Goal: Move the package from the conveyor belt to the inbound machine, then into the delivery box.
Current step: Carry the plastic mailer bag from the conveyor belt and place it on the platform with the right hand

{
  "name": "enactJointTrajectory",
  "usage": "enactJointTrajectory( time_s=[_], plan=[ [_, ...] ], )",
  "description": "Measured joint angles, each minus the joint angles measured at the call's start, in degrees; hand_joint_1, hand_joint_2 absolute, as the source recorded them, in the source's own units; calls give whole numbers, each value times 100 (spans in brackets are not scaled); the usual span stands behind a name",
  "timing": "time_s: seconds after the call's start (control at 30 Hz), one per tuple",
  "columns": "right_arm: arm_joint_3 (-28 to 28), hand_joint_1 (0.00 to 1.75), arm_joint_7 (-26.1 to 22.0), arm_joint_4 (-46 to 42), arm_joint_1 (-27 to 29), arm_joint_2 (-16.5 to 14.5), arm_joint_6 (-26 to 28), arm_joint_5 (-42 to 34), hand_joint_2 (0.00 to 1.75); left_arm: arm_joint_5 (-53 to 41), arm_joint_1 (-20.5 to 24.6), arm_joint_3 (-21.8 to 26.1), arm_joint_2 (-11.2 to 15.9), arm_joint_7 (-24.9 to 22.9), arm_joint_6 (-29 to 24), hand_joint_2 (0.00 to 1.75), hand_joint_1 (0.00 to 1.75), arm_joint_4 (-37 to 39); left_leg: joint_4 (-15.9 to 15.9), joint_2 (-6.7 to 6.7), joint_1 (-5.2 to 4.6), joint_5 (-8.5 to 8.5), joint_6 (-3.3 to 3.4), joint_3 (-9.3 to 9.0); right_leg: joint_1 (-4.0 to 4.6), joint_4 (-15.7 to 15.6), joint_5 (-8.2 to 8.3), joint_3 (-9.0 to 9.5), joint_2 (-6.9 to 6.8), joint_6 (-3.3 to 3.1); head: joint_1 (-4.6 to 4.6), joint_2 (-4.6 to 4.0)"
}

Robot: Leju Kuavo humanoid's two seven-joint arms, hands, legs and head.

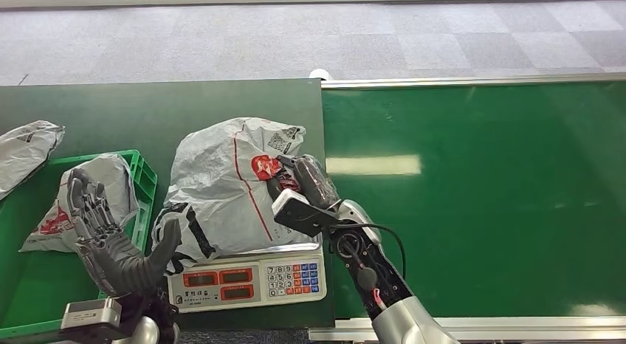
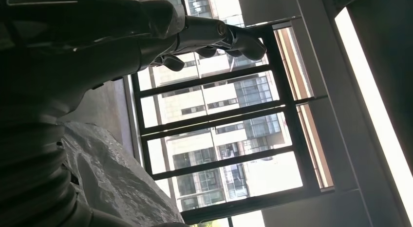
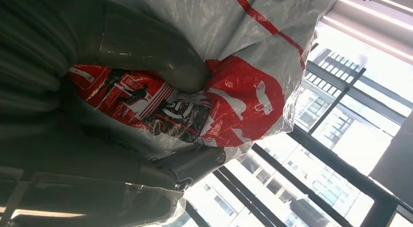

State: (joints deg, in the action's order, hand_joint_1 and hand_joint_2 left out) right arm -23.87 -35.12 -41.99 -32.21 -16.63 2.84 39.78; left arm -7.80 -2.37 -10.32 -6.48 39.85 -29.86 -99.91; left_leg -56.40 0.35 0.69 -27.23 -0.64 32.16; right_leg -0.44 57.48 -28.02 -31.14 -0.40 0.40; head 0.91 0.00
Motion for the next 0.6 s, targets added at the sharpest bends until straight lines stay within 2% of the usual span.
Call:
enactJointTrajectory(
  time_s=[0.33,0.37,0.47,0.5,0.6],
  plan=[
    [193,175,-66,718,-203,17,61,-107,175,3,25,13,-5,0,51,175,0,63,-1,0,0,0,0,-2,0,0,0,0,0,0,-1,0],
    [233,162,-61,826,-219,25,104,-111,175,5,28,13,-4,0,45,175,0,79,-1,1,0,0,0,-2,-1,0,0,0,0,0,-1,0],
    [353,31,19,1086,-263,53,238,-145,175,9,29,13,-4,0,29,175,0,119,-1,0,0,0,0,-1,-1,0,0,-1,0,0,-1,0],
    [399,0,57,1158,-279,64,293,-169,175,9,28,13,-4,0,24,175,0,130,-1,0,0,0,0,-1,-1,0,0,-1,0,0,-1,0],
    [599,0,94,1293,-312,105,557,-381,175,3,6,14,-5,0,65,175,0,154,-1,0,0,0,0,-1,-1,0,0,-2,0,0,1,0]
  ],
)
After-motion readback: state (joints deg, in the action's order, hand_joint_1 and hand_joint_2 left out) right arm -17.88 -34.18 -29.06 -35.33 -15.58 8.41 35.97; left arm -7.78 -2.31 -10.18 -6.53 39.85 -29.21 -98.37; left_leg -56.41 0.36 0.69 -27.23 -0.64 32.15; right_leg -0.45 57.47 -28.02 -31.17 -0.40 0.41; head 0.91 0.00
